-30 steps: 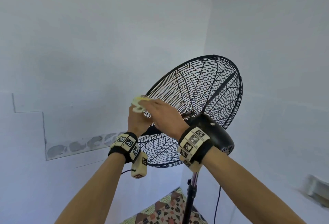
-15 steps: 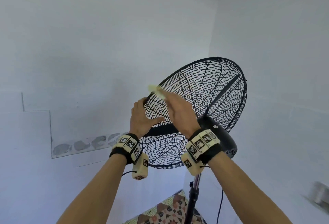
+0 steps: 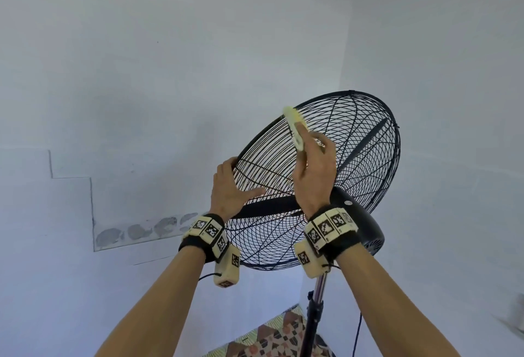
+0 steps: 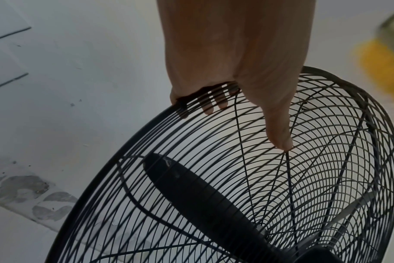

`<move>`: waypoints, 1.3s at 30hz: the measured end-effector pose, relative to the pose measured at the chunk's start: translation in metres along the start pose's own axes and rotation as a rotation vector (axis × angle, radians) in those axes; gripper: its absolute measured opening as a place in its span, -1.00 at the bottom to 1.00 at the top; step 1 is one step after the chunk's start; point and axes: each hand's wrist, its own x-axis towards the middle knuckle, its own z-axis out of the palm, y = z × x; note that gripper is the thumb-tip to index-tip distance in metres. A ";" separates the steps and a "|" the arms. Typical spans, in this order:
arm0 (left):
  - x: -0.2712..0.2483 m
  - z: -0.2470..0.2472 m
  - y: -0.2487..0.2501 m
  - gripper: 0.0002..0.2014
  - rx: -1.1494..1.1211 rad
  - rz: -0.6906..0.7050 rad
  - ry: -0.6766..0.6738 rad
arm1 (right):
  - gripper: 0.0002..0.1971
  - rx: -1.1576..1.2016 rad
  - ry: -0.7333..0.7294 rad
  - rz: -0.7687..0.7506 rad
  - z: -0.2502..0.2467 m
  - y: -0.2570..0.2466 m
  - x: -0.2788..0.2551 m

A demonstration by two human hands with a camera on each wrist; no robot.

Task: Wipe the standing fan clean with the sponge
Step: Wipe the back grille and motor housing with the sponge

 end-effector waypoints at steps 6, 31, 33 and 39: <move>0.003 -0.001 -0.002 0.04 0.007 -0.038 -0.018 | -0.52 -0.020 -0.421 -0.454 0.010 -0.006 -0.043; 0.012 -0.001 0.000 -0.02 0.082 -0.029 -0.052 | -0.28 0.017 -0.483 -0.501 0.005 0.039 -0.061; 0.010 -0.002 0.001 0.01 0.111 -0.027 -0.043 | -0.33 0.061 -0.547 -0.568 0.005 0.038 -0.063; 0.003 -0.002 0.007 0.17 0.063 -0.040 -0.026 | -0.50 0.114 0.006 -0.195 -0.014 0.058 -0.013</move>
